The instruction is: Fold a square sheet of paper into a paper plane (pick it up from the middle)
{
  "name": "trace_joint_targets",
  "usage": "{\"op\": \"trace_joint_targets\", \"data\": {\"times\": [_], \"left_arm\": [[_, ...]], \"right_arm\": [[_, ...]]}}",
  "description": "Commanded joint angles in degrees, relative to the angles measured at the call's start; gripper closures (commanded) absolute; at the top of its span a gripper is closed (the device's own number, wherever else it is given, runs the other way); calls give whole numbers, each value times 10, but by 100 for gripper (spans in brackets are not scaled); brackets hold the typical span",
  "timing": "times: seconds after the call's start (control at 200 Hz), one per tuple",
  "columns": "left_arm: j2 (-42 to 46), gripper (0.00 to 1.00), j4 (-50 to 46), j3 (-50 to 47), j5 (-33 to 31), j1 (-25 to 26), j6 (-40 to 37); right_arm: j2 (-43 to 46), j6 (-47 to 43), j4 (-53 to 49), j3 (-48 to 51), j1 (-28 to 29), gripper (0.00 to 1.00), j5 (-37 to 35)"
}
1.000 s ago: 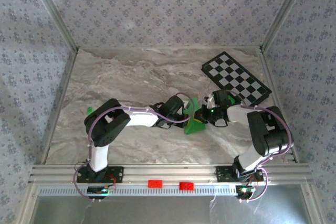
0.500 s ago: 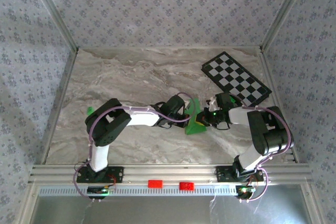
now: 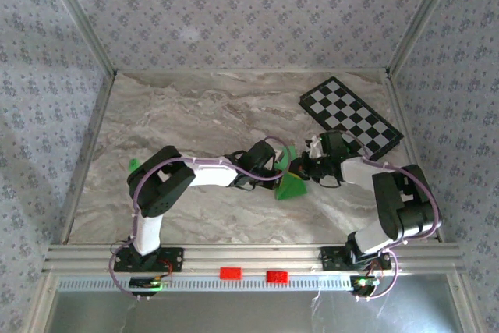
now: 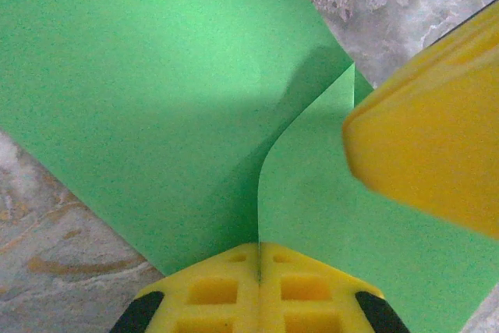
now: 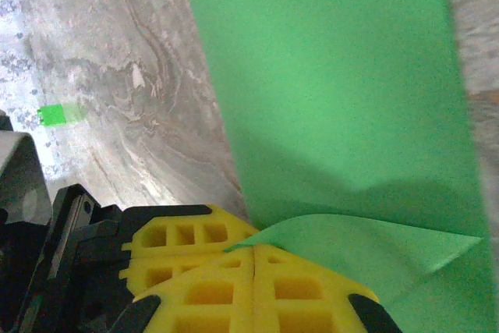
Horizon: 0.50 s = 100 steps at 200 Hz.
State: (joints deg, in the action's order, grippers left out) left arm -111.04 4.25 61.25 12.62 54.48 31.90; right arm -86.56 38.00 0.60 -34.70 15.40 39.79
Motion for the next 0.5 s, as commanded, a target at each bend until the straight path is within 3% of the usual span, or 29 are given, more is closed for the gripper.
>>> {"op": "trace_joint_targets", "data": {"times": [0.0, 0.495], "left_arm": [[-20, 100, -46, -3, -4, -2, -12], [-7, 97, -64, 10, -8, -2, -7]], "right_arm": [[-31, 19, 3, 2, 14, 100, -13], [-75, -40, -14, 57, -15, 100, -49]]}}
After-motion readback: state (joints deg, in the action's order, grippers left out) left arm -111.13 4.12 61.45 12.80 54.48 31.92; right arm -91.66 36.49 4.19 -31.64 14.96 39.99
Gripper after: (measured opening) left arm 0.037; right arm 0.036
